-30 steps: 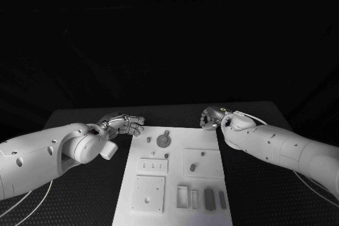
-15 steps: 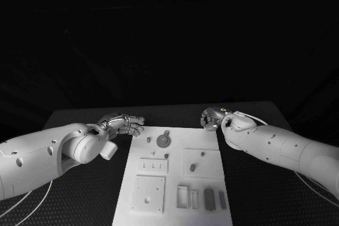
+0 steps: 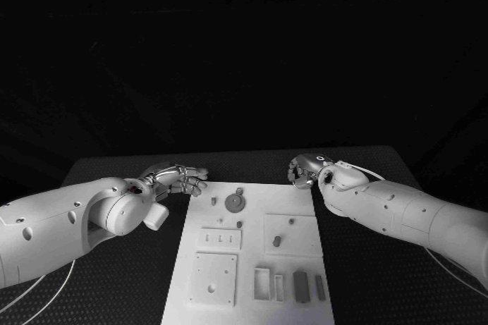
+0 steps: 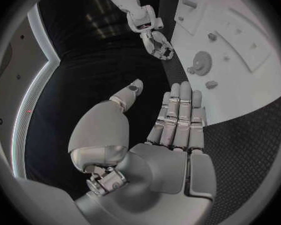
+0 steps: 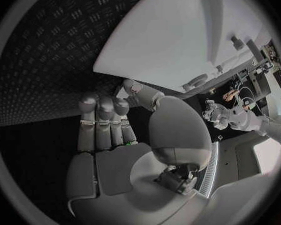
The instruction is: Assemble the parts on the task board
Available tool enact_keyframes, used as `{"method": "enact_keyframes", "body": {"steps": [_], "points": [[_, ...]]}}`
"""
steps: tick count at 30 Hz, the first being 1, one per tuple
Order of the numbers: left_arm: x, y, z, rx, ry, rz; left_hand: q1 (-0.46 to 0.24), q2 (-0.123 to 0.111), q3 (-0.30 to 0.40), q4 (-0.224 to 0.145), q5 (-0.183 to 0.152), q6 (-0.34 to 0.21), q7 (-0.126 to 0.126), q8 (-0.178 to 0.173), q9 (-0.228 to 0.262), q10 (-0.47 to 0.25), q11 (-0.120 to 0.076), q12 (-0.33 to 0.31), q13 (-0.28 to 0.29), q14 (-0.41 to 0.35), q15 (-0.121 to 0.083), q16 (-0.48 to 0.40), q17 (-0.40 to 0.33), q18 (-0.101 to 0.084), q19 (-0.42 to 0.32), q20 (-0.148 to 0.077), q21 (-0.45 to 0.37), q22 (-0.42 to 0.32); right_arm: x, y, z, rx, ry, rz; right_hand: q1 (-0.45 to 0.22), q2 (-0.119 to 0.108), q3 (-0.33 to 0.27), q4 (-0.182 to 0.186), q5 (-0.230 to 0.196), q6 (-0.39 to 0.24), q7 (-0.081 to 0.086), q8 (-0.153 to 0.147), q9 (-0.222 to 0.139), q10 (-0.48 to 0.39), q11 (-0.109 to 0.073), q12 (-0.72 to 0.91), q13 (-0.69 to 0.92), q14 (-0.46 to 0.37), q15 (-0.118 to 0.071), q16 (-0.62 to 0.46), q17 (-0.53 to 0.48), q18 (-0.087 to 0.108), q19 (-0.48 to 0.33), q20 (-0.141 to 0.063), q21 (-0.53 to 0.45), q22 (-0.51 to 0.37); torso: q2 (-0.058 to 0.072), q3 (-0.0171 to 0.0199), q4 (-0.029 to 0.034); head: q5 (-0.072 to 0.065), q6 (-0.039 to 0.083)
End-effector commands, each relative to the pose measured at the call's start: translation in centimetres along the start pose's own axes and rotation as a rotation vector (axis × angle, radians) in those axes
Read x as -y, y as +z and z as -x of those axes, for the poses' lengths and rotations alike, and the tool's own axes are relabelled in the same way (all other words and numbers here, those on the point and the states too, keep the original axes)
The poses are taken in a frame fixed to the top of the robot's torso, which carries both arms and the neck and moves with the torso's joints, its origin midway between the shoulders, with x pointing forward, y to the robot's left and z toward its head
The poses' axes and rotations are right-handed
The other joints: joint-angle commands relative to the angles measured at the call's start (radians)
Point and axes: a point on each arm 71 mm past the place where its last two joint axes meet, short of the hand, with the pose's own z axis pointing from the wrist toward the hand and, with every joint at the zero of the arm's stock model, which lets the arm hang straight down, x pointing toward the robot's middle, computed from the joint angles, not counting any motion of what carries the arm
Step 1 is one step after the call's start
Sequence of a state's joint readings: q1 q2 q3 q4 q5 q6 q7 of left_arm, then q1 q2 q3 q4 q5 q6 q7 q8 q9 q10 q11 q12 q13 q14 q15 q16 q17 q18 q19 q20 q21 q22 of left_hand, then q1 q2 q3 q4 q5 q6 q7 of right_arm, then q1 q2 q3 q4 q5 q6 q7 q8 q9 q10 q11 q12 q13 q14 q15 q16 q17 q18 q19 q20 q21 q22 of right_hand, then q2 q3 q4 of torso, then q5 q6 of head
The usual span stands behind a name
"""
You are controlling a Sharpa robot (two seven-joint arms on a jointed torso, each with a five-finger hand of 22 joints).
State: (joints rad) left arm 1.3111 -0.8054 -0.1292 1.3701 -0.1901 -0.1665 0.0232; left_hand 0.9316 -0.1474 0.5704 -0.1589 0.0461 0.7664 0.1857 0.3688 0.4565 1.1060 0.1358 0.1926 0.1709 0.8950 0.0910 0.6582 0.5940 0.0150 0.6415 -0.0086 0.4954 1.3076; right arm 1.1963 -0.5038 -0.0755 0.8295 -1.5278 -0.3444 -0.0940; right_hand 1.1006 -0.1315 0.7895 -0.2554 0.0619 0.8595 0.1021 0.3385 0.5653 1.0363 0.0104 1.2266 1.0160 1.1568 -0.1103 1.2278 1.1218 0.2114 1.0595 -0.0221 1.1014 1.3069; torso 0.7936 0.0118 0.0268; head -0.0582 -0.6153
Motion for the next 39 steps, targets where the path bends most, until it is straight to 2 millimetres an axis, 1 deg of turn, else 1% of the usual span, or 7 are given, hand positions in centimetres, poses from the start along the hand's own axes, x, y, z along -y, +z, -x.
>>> {"method": "enact_keyframes", "body": {"steps": [1,12,19,25,31,35,39], "points": [[0.2,0.0,-0.2,-0.01,0.002,-0.009,-0.006,0.006,-0.005,0.0,0.003,-0.001,0.007,0.002,-0.001,-0.005,-0.004,0.006,0.001,0.002,-0.004,0.006,-0.002,-0.004,0.003,-0.003,-0.004,0.013,-0.4,-0.1,-0.1,0.011,-0.005,0.034,-0.012,-0.002,0.001,0.001,-0.001,0.197,-0.009,0.003,0.002,-0.085,-0.022,0.006,-0.001,0.007,-0.002,0.004,0.001,0.05,0.007,-0.003,0.005,0.001,0.0,0.0,-0.0002,0.001,0.001],[0.2,0.0,0.0,-0.006,0.004,-0.008,-0.006,0.006,-0.005,0.0,0.003,-0.002,0.008,0.002,-0.002,-0.005,-0.004,0.007,0.001,0.002,-0.004,0.006,-0.002,-0.004,0.003,-0.003,-0.005,0.013,-0.4,-0.4,0.1,0.036,0.044,0.059,-0.019,-0.003,0.002,0.005,0.003,0.201,-0.012,0.007,0.003,-0.078,-0.025,0.005,-0.003,0.012,-0.005,0.006,0.001,0.05,0.013,-0.007,0.007,0.0,0.0,-0.0004,-0.0001,0.002,0.0],[0.2,0.1,0.0,-0.006,0.005,-0.009,-0.007,0.006,-0.005,-0.001,0.003,-0.002,0.008,0.002,-0.002,-0.005,-0.004,0.007,0.001,0.002,-0.004,0.006,-0.002,-0.004,0.004,-0.003,-0.005,0.013,-0.5,-0.5,0.2,0.045,0.074,0.069,-0.021,-0.002,0.003,0.004,0.008,0.202,-0.012,0.007,0.003,-0.076,-0.026,0.004,-0.003,0.014,-0.007,0.006,0.001,0.05,0.015,-0.009,0.007,0.0,0.0,0.0006,-0.0009,0.002,0.001],[0.1,0.1,0.1,-0.005,0.005,-0.008,-0.007,0.006,-0.005,-0.001,0.003,-0.003,0.008,0.002,-0.002,-0.005,-0.004,0.007,0.001,0.002,-0.004,0.006,-0.002,-0.004,0.004,-0.003,-0.005,0.013,-0.5,-0.8,0.2,0.043,0.092,0.076,-0.022,-0.001,0.004,0.004,0.011,0.202,-0.013,0.008,0.003,-0.074,-0.027,0.004,-0.004,0.015,-0.007,0.006,0.001,0.05,0.016,-0.01,0.007,0.0,0.0,0.001,-0.0002,0.003,0.0],[0.1,0.0,0.3,-0.001,0.005,-0.007,-0.007,0.005,-0.005,0.0,0.003,-0.003,0.008,0.002,-0.003,-0.005,-0.004,0.007,0.001,0.002,-0.004,0.006,-0.002,-0.004,0.004,-0.003,-0.005,0.013,-0.6,-1.4,0.4,0.025,0.134,0.086,-0.022,-0.001,0.004,0.003,0.012,0.202,-0.013,0.008,0.003,-0.074,-0.027,0.004,-0.004,0.015,-0.008,0.006,0.001,0.05,0.017,-0.01,0.007,-0.001,0.0,0.001,-0.0019,0.005,-0.003],[0.1,0.0,0.3,0.0,0.006,-0.007,-0.007,0.005,-0.005,-0.001,0.003,-0.004,0.008,0.002,-0.003,-0.005,-0.004,0.007,0.001,0.002,-0.004,0.006,-0.002,-0.004,0.004,-0.003,-0.005,0.013,-0.9,-1.7,0.7,0.002,0.17,0.096,-0.023,0.0,0.004,0.002,0.014,0.202,-0.013,0.008,0.003,-0.074,-0.027,0.003,-0.004,0.015,-0.008,0.006,0.001,0.05,0.017,-0.011,0.007,-0.001,0.0,0.0003,-0.0013,0.006,-0.003],[0.1,0.0,0.3,-0.001,0.007,-0.008,-0.008,0.004,-0.005,-0.001,0.003,-0.004,0.008,0.002,-0.003,-0.005,-0.004,0.007,0.001,0.002,-0.004,0.006,-0.002,-0.004,0.004,-0.003,-0.006,0.013,-1.8,-2.3,0.9,-0.021,0.215,0.122,-0.023,0.0,0.004,0.002,0.015,0.201,-0.013,0.008,0.003,-0.073,-0.027,0.003,-0.004,0.015,-0.008,0.006,0.0,0.05,0.017,-0.011,0.007,-0.001,0.0,-0.0005,-0.002,0.005,-0.003]]}}
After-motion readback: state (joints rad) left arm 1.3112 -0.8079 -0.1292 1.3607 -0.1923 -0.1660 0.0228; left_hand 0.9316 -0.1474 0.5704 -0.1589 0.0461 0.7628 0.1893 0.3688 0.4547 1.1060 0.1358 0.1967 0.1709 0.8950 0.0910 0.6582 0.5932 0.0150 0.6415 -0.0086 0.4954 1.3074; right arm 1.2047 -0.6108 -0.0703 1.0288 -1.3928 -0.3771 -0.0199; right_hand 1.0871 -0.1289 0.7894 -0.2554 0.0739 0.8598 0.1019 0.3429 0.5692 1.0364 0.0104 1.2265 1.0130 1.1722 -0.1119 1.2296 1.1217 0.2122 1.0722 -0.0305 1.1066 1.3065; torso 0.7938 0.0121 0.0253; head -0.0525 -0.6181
